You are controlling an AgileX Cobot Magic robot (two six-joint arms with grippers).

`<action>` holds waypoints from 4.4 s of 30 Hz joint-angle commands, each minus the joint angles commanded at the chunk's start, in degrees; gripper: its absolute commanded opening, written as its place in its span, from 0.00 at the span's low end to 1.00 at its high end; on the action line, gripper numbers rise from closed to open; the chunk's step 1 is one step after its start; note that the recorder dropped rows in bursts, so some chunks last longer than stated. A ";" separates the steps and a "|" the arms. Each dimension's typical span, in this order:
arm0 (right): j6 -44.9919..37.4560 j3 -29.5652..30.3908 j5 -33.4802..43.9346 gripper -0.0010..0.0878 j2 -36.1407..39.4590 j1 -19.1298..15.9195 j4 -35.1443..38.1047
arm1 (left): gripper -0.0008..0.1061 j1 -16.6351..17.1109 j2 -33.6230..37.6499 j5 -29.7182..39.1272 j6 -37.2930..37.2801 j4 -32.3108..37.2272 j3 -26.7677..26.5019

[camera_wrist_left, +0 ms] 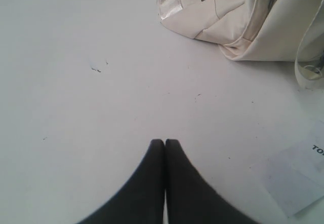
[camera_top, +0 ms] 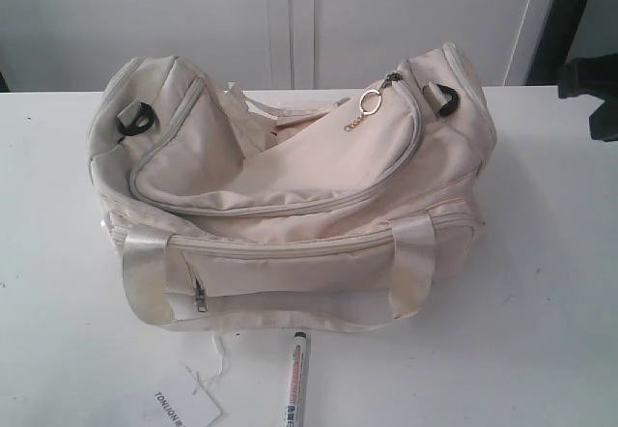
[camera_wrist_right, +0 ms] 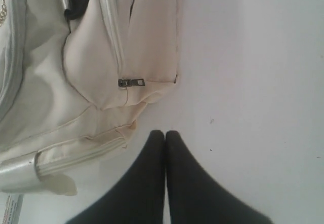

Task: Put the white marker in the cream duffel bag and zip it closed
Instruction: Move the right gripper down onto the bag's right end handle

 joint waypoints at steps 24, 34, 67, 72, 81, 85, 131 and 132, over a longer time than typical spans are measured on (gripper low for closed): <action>-19.21 -28.00 -3.64 0.01 28.73 0.00 20.27 | 0.01 0.00 0.00 0.00 0.12 0.00 0.00; -18.89 -28.00 -4.50 0.01 28.89 0.00 20.39 | 0.01 0.00 0.00 0.00 0.12 0.00 0.00; -17.56 -28.00 3.43 0.01 28.77 0.00 15.90 | 0.01 0.00 0.00 0.00 0.12 0.00 0.00; -17.56 -28.13 3.17 0.01 28.77 0.00 15.90 | 0.01 0.00 0.00 0.00 0.12 0.00 0.00; -17.24 -34.51 4.78 0.01 29.68 0.00 17.59 | 0.01 0.00 0.00 0.00 0.12 0.00 0.00; -17.24 -36.72 6.39 0.01 31.35 0.14 18.39 | 0.01 0.00 0.00 0.00 0.12 0.00 0.00; -14.57 -36.61 4.21 0.50 41.05 0.14 18.14 | 0.01 0.00 0.00 0.00 0.12 0.00 0.00; -14.57 -36.61 4.54 0.49 41.36 0.14 18.14 | 0.01 0.00 0.00 0.00 0.12 0.00 0.00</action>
